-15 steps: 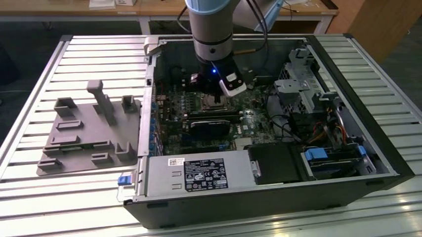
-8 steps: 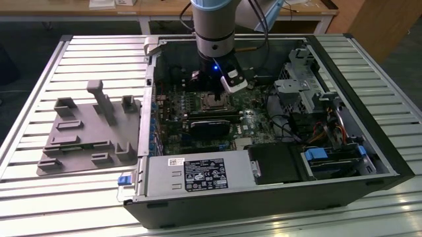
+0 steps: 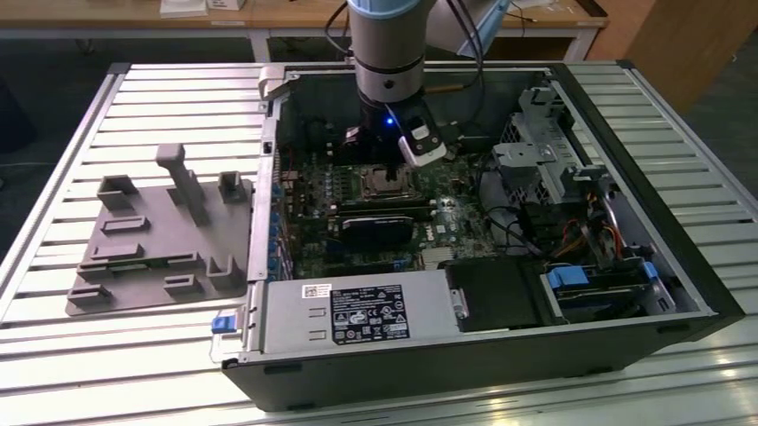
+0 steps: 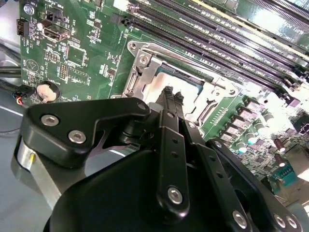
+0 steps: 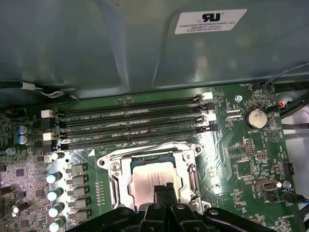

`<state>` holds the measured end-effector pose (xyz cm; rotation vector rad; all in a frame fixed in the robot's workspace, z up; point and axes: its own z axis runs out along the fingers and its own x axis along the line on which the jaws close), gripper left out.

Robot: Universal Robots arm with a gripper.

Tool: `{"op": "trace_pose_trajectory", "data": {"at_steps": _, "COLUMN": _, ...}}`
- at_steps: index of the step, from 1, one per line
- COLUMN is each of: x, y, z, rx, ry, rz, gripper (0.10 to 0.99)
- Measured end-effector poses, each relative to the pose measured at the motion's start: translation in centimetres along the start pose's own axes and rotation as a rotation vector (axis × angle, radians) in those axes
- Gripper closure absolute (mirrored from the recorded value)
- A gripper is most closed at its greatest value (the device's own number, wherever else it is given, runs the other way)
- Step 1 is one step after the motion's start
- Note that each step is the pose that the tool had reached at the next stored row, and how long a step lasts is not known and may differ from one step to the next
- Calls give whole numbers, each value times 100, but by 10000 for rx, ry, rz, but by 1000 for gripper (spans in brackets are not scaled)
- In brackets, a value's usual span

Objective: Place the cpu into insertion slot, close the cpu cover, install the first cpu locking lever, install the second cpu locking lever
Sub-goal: 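Install the second cpu locking lever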

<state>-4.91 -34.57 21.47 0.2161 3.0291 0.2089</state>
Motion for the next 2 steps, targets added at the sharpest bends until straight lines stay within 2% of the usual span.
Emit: {"op": "trace_pose_trajectory", "data": {"at_steps": 2, "x": 0, "y": 0, "z": 0, "rx": 0, "ry": 1, "rz": 0, "gripper": 980}}
